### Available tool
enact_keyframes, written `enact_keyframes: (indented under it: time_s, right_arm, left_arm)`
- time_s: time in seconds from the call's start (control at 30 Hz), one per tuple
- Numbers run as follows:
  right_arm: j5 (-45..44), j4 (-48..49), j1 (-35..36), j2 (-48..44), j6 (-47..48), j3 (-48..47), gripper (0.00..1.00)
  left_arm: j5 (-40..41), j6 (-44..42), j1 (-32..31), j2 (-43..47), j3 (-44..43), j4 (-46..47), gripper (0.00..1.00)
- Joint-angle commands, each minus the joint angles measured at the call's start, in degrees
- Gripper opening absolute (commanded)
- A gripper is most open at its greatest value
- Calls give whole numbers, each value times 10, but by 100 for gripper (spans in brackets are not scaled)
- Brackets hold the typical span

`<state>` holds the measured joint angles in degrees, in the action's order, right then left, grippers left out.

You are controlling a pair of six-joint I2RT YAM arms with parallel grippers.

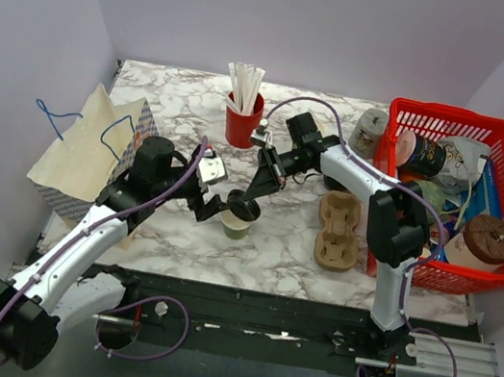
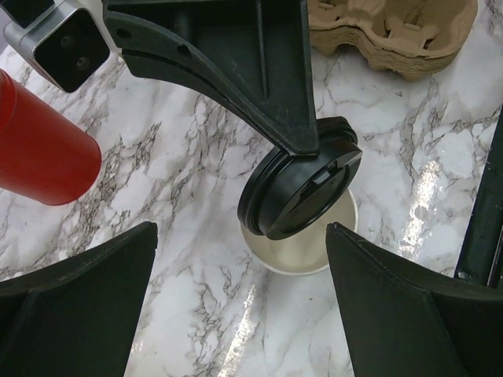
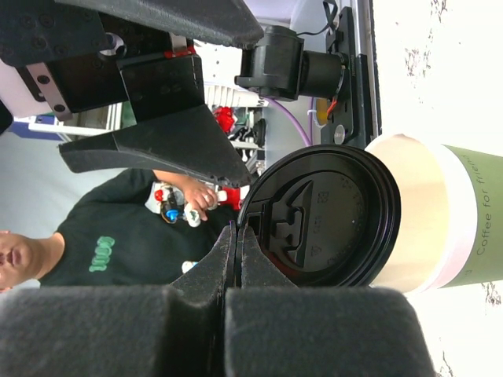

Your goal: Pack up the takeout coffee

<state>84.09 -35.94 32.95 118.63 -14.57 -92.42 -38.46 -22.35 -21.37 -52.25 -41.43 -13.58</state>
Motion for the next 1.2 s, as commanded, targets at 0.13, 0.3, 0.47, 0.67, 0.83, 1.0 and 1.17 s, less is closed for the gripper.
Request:
enact_keyframes:
  time_s: [0.13, 0.3, 0.47, 0.67, 0.83, 1.0, 1.17]
  right_arm:
    - [38, 8, 3, 21, -21, -12, 1]
    - [25, 8, 3, 27, -23, -14, 1]
    - [23, 8, 3, 30, -27, -13, 2]
    - [18, 7, 4, 31, -29, -12, 5]
    - [15, 8, 4, 35, -32, -14, 8]
    - [14, 8, 3, 39, -33, -17, 10]
    - [12, 8, 4, 46, -38, -21, 14]
  left_arm:
    - [-18, -29, -6, -20, 6, 31, 96]
    - [-21, -29, -7, -32, 11, 44, 95]
    - [-27, -31, -9, -40, 14, 43, 96]
    - [-30, -32, -10, -41, 23, 45, 95]
    - [-29, -32, -9, -38, 28, 49, 95]
    - [-26, -31, -10, -37, 36, 57, 95]
    - [-26, -9, -11, -46, 49, 94, 95]
